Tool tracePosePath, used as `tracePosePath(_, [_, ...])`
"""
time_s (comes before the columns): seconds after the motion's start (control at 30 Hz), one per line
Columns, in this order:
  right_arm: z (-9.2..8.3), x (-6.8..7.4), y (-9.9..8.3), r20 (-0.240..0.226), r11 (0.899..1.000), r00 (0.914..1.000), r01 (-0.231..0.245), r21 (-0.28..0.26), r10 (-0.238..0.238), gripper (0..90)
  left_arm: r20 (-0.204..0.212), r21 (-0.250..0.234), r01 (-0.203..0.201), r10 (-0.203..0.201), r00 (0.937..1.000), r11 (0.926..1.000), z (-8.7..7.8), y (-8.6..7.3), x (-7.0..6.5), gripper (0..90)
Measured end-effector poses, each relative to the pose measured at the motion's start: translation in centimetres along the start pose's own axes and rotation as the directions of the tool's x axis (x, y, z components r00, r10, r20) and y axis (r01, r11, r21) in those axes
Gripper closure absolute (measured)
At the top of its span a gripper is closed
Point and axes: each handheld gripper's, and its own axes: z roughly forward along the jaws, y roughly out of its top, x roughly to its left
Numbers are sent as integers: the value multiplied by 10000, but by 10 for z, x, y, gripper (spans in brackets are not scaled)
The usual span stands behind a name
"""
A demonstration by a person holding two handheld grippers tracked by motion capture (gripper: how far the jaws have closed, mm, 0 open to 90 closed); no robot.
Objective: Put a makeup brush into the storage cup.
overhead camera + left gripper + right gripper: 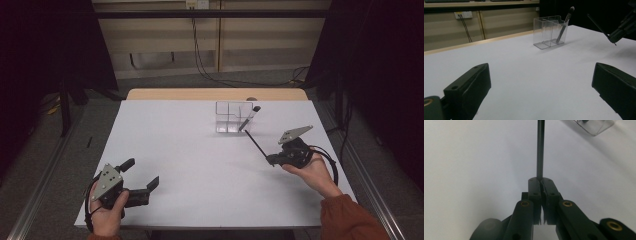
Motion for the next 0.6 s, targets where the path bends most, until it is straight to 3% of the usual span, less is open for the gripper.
tracePosePath(0.17, [-2, 0, -1, -37, 9982, 10000, 5, -606, -7, 862, 9, -38, 7, -7, 10000, 10000, 0, 0, 0, 22])
tracePosePath(0.43, [-5, -1, -5, -78, 9860, 9997, -235, -1651, 225, 862, 97, -35, -21, 21, 10000, 10000, 0, 1, -1, 22])
tracePosePath(0.53, [-7, 0, -4, -126, 9791, 9996, -264, -2017, 243, 862, 102, -34, -36, 37, 9999, 10000, 0, 1, -1, 22])
tracePosePath(0.6, [-10, 2, -4, -232, 9676, 9997, -70, -2522, 12, 862, 101, -37, -33, 34, 9999, 10000, 0, 1, -1, 22])
